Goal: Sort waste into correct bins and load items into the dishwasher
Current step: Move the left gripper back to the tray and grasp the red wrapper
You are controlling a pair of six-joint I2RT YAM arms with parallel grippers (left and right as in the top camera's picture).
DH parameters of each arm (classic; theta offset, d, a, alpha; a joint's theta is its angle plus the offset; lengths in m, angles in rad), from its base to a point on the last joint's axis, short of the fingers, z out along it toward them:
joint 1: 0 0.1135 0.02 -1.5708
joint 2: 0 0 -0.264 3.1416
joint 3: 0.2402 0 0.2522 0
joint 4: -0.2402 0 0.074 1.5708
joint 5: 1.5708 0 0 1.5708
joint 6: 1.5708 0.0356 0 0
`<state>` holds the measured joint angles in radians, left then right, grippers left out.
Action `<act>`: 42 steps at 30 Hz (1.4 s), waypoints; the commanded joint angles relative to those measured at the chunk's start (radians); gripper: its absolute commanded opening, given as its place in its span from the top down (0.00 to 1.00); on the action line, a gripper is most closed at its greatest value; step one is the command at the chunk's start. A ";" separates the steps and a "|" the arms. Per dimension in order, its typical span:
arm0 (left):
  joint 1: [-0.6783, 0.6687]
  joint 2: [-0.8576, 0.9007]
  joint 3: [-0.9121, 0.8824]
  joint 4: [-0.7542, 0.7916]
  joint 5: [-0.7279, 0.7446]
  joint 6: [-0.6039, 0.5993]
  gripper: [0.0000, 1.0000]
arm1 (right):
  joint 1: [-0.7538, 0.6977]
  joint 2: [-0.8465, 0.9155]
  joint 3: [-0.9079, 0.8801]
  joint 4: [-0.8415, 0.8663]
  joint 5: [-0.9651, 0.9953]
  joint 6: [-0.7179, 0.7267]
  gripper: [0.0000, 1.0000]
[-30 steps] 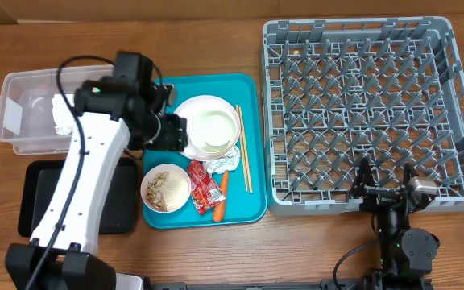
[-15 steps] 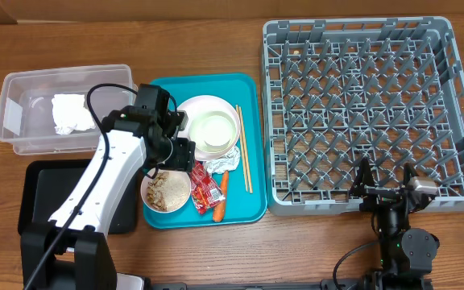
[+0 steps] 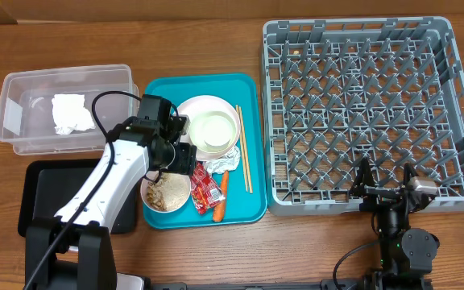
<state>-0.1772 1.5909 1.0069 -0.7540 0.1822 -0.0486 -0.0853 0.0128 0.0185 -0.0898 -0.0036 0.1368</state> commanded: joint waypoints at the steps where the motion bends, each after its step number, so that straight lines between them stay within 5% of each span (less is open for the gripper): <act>1: -0.009 0.006 -0.038 0.029 -0.006 0.027 0.34 | -0.004 -0.010 -0.011 0.006 -0.006 -0.003 0.00; 12: -0.009 0.006 -0.051 0.061 -0.005 0.027 0.33 | -0.004 -0.010 -0.011 0.006 -0.006 -0.003 0.00; 20: -0.009 0.006 -0.015 0.097 -0.008 0.027 0.45 | -0.004 -0.010 -0.011 0.006 -0.006 -0.003 0.00; 22: -0.008 0.006 -0.015 0.096 -0.022 0.027 0.55 | -0.004 -0.010 -0.011 0.006 -0.006 -0.003 0.00; 25: -0.008 0.006 -0.015 0.105 -0.079 0.027 0.85 | -0.004 -0.010 -0.011 0.006 -0.006 -0.003 0.00; 27: -0.008 0.007 -0.016 0.113 -0.089 0.027 0.92 | -0.004 -0.010 -0.011 0.006 -0.006 -0.003 0.00; 39: -0.009 0.026 -0.017 0.142 -0.074 0.019 0.87 | -0.004 -0.010 -0.011 0.006 -0.006 -0.003 0.00; 40: -0.009 0.027 -0.017 0.142 -0.058 0.020 0.81 | -0.004 -0.010 -0.011 0.006 -0.006 -0.003 0.00; 42: -0.008 0.027 -0.015 0.142 -0.055 0.029 0.51 | -0.004 -0.010 -0.011 0.006 -0.006 -0.003 0.00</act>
<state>-0.1772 1.6070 0.9695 -0.6144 0.1043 -0.0254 -0.0853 0.0128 0.0185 -0.0898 -0.0032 0.1371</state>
